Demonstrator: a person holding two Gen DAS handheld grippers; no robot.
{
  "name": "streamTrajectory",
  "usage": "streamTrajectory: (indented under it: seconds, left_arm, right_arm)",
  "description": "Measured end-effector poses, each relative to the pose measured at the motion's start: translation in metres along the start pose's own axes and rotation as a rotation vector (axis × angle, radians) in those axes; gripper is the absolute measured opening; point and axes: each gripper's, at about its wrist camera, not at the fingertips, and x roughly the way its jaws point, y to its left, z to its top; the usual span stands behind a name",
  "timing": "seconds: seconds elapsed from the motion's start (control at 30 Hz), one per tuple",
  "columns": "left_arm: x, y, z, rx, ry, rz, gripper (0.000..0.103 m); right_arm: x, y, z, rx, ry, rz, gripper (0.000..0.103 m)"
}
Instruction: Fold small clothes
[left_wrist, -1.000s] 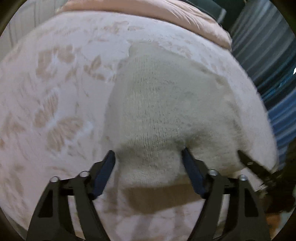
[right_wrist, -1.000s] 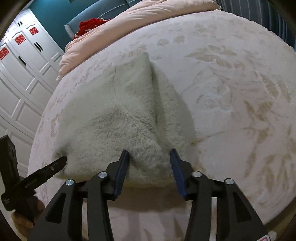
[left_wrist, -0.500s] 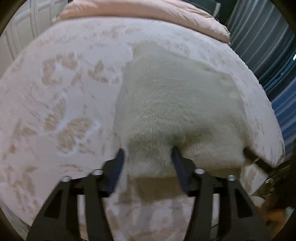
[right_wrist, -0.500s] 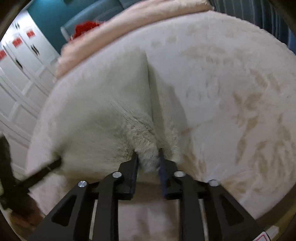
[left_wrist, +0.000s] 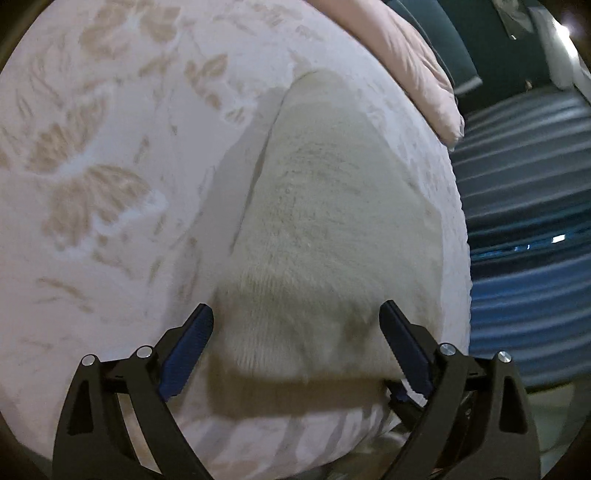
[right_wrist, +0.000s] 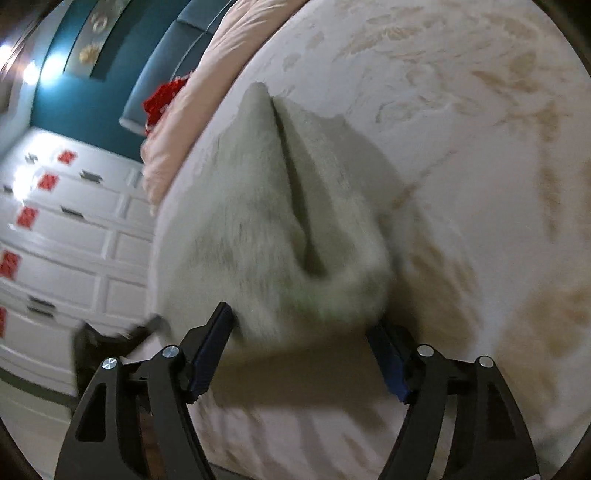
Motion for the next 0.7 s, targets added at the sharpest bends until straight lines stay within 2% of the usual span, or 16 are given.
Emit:
streamTrajectory:
  seconds: [0.1,0.2,0.27,0.3,0.33,0.37,0.4,0.43,0.47,0.53,0.7]
  left_arm:
    - [0.017,-0.003,0.008,-0.032,0.008,-0.043,0.093]
    - [0.031,-0.005,0.019,-0.064,0.014,-0.052,0.096]
    - [0.037,-0.009,0.025,-0.062,0.019,-0.054,0.096]
    - [0.039,-0.014,0.026,-0.041,0.023,-0.054,0.095]
    - [0.039,-0.018,0.03,-0.021,0.022,-0.038,0.087]
    - [0.037,-0.023,0.029,0.003,0.017,-0.02,0.076]
    - [0.035,-0.029,0.03,0.032,0.01,-0.002,0.07]
    - [0.029,-0.038,0.028,0.08,-0.006,0.016,0.06]
    - [0.022,-0.048,0.026,0.123,-0.017,0.021,0.054]
    - [0.008,-0.068,0.02,0.194,-0.039,0.018,0.051]
    - [-0.029,-0.113,-0.005,0.308,-0.068,-0.062,0.05]
  right_arm:
    - [0.015,0.0,0.018,0.037,-0.01,0.036,0.076]
    - [0.031,0.005,0.035,0.05,-0.019,0.077,0.079]
    - [0.042,0.009,0.043,0.058,-0.023,0.094,0.079]
    - [0.046,0.01,0.046,0.061,-0.029,0.091,0.075]
    - [0.048,0.012,0.049,0.063,-0.034,0.088,0.061]
    - [0.048,0.015,0.051,0.061,-0.046,0.088,0.053]
    - [0.045,0.018,0.053,0.055,-0.06,0.089,0.042]
    - [0.04,0.021,0.053,0.044,-0.074,0.097,0.035]
    - [0.03,0.026,0.054,0.029,-0.09,0.104,0.033]
    - [0.011,0.039,0.053,-0.011,-0.118,0.1,0.031]
    - [-0.069,0.056,0.038,-0.086,-0.211,0.101,0.031]
